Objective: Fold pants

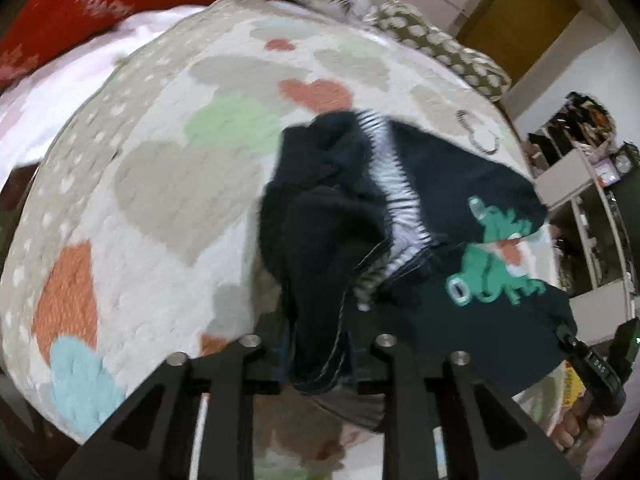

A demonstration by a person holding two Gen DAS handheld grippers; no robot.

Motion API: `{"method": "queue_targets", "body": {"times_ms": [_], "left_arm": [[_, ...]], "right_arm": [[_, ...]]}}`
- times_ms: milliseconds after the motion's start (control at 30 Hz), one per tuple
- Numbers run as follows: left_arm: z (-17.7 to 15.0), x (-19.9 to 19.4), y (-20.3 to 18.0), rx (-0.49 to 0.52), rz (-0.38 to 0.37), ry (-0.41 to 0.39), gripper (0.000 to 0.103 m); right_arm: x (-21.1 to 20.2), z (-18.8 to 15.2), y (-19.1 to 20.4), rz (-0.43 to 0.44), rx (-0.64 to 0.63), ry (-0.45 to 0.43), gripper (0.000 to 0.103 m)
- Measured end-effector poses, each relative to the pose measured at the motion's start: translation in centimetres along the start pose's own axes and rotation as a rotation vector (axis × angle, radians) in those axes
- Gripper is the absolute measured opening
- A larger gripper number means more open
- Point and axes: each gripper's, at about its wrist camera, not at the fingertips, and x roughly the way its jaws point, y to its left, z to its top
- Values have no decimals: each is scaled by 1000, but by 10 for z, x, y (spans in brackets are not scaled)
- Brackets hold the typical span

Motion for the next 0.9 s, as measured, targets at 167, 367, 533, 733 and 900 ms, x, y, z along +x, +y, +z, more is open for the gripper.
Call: {"method": "queue_targets", "body": {"times_ms": [167,367,533,733,900], "left_arm": [[-28,-13,14,-24,-3,-75,35],[-47,-57,22,8,44,-231,43],[-56,-73,38,-35,10,-258,48],[-70,-77,48,-52,10,-227,48],[-73,-75,49,-59,-5,-226,48]], "right_arm": [[0,-13,-12,-104,-6,10,27],[-36,31,-1,-159,-22,-126,54],[20,103,4,-209,34,-80,54],[106,153,-12,-266,249,-17,54],[98,141,-7,-159,307,-29,5]]}}
